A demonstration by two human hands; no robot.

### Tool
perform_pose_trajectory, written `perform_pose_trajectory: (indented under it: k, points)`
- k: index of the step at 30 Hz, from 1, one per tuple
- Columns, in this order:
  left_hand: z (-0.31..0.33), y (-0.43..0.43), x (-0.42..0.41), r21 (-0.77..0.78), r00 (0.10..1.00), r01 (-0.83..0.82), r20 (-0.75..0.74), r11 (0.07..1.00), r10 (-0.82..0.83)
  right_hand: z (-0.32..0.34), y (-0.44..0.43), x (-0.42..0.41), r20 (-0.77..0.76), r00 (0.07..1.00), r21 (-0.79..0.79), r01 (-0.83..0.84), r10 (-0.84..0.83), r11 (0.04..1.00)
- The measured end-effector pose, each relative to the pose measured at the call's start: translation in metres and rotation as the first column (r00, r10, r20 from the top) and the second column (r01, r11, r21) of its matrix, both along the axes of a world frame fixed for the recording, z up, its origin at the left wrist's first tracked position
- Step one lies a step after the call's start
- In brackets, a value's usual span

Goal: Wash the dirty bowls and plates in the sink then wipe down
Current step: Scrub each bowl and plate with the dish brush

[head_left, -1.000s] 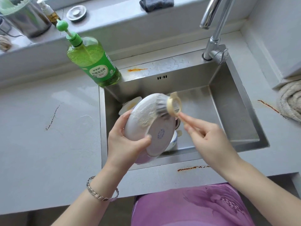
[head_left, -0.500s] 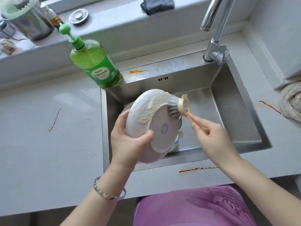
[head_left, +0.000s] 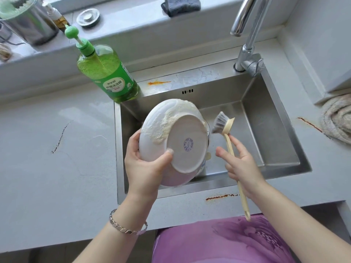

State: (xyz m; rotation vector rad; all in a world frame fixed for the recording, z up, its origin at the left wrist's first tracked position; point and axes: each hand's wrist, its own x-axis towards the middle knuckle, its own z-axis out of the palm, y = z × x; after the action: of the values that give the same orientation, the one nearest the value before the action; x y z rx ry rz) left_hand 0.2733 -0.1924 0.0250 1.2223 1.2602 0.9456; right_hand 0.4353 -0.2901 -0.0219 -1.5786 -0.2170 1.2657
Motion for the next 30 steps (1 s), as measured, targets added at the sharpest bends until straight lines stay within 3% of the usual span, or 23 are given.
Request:
perform_pose_trajectory:
  k: [3, 6, 10, 16, 21, 26, 30]
  points:
    - [0.000, -0.009, 0.005, -0.006, 0.998, -0.008, 0.056, 1.000, 0.008, 0.003, 0.009, -0.003, -0.177, 0.984, 0.087, 0.024, -0.008, 0.996]
    - [0.000, -0.015, 0.005, -0.032, 0.997, 0.031, 0.074, 0.999, -0.029, 0.005, 0.011, 0.001, -0.207, 0.978, 0.124, 0.033, -0.006, 0.992]
    - [0.007, -0.001, -0.005, -0.105, 0.981, 0.190, 0.046, 0.976, -0.186, 0.011, 0.004, 0.014, -0.124, 0.992, 0.132, 0.006, 0.011, 0.991]
    - [0.020, 0.035, -0.009, -0.213, 0.884, 0.440, -0.066, 0.872, -0.462, 0.035, 0.010, 0.033, 0.072, 0.982, 0.126, -0.183, 0.176, 0.975]
    - [0.015, 0.028, -0.009, -0.191, 0.904, 0.421, 0.005, 0.887, -0.428, 0.045, 0.017, 0.038, 0.166, 0.962, 0.104, -0.238, 0.219, 0.966]
    - [0.010, 0.018, -0.006, -0.073, 0.935, 0.321, -0.133, 0.944, -0.329, 0.039, 0.016, 0.041, 0.635, 0.746, -0.066, -0.207, 0.201, 0.976]
    - [0.012, 0.015, -0.006, -0.011, 0.926, 0.289, -0.252, 0.957, -0.283, 0.061, 0.007, 0.003, 0.803, 0.505, -0.081, -0.433, 0.316, 0.898]
